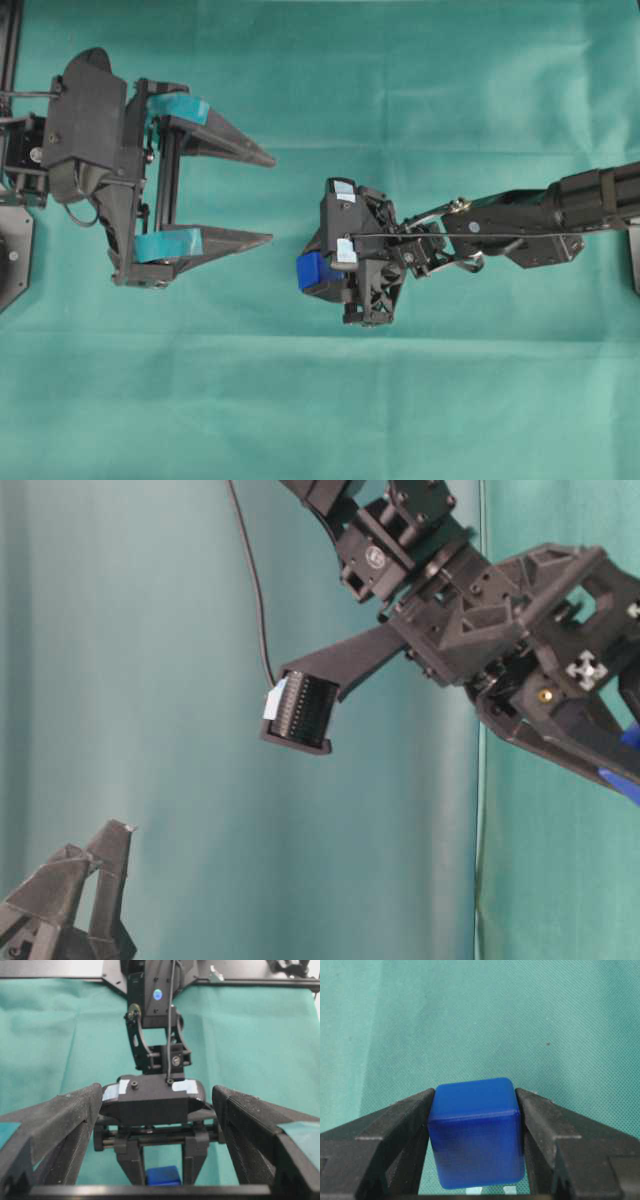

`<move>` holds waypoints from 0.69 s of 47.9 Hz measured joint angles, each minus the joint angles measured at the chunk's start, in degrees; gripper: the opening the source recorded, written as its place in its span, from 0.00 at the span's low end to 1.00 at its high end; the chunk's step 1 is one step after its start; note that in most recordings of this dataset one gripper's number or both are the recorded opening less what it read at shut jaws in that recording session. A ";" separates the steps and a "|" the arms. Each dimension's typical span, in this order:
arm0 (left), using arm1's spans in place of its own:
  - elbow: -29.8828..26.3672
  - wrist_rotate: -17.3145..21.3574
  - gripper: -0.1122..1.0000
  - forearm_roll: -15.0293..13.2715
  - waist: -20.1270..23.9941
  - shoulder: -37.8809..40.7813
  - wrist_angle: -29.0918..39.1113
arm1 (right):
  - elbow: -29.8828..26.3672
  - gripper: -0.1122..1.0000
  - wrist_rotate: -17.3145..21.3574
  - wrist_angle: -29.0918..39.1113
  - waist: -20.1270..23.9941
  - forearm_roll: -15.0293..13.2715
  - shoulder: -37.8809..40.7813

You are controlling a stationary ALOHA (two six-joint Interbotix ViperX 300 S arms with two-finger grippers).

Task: Handover the blue block to the right arm after grasping it with the left arm, then place it in the designated position.
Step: 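Lower the cube with the right gripper onto the table center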

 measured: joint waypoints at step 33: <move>0.00 0.00 0.99 0.00 0.00 0.00 0.00 | 0.35 0.57 -0.26 -1.23 -0.26 0.00 0.18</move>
